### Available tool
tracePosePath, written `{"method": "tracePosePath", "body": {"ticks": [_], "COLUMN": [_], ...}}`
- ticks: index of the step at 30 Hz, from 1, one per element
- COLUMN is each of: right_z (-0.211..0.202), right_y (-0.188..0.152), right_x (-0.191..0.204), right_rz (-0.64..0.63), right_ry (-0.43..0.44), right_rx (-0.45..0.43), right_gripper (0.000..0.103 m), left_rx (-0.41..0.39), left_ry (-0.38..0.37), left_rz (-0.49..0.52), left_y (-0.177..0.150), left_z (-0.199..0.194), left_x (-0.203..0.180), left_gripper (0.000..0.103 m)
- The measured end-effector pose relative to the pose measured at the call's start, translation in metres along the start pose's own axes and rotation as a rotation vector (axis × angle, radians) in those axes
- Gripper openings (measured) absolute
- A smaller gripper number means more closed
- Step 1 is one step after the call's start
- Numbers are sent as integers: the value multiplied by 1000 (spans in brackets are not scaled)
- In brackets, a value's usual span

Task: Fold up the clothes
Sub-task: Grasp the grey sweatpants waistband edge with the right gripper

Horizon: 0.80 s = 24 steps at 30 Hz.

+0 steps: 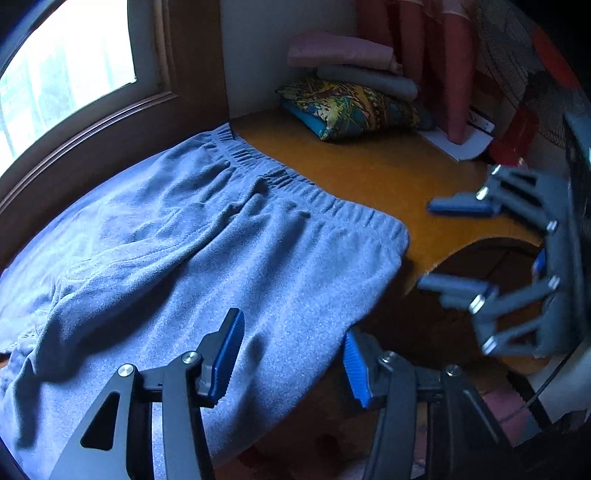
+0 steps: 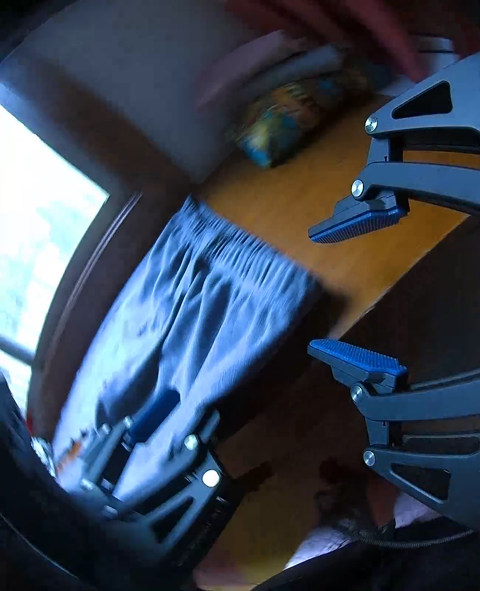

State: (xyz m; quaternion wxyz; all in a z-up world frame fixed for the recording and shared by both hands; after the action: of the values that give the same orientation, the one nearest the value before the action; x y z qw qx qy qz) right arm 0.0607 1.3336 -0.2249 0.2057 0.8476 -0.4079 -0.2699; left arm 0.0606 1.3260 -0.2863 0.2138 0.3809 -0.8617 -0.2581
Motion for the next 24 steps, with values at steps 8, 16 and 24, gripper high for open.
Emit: {"method": "tracePosePath", "body": {"ticks": [8,16,24], "right_z": [24,-24,-29], "right_y": [41,88,104], "right_x": [-8,-41,-53], "right_rz": [26,315,394], "right_ry": [14,170,212], "right_rx": [-47,-220,-235], "right_gripper": [12,8,8], "left_rx": [-1,-19,16], "left_ry": [36,359,444], "left_rz": [-39,-93,-371], "left_y": [-7,-45,-75], "left_z": [-1,-11,-20], "left_x": [11,64,150], "left_gripper": [48,49,48]}}
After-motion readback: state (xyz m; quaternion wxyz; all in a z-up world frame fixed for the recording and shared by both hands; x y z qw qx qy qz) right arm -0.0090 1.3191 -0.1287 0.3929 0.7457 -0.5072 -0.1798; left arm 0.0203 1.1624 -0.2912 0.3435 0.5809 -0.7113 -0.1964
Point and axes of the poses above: each gripper's, at about its wrist camera, not at the fingertips, and z roughly the way its jaws point, x to its left, y to its top, the point moved 10 cm from there along z, roughly the way its jaws point, and after that the axes turned 14 degrees about y, right-handed, at the moved point
